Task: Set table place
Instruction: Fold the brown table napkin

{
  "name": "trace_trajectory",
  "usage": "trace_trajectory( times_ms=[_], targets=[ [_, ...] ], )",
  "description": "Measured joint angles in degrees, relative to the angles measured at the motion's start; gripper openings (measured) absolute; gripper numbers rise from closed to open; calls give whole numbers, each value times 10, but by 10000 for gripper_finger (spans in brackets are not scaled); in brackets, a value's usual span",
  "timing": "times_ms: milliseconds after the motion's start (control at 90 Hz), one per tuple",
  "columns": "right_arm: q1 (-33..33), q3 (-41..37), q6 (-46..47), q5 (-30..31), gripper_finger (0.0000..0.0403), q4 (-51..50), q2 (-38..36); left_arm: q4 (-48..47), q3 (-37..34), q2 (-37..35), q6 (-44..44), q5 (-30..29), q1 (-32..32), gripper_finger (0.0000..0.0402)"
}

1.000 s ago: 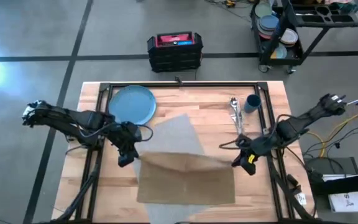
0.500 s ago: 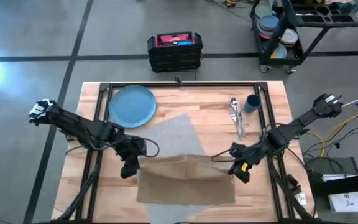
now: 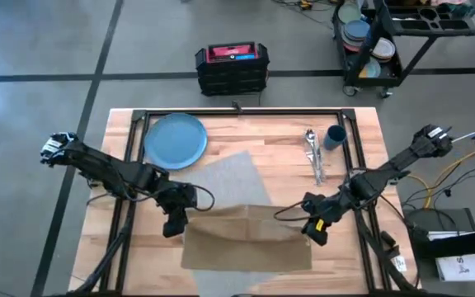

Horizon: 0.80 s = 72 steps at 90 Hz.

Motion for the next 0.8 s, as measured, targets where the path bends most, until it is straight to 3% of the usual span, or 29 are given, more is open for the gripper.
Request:
trace_trajectory(
  times_ms=[322,800],
  targets=[
    [0,-9,-10,0,0,0,0,19,0,3,23,3,0,0],
    [11,-115,-18,-40,0,138,0,84,-72,35,74,100,-5,0]
  ],
)
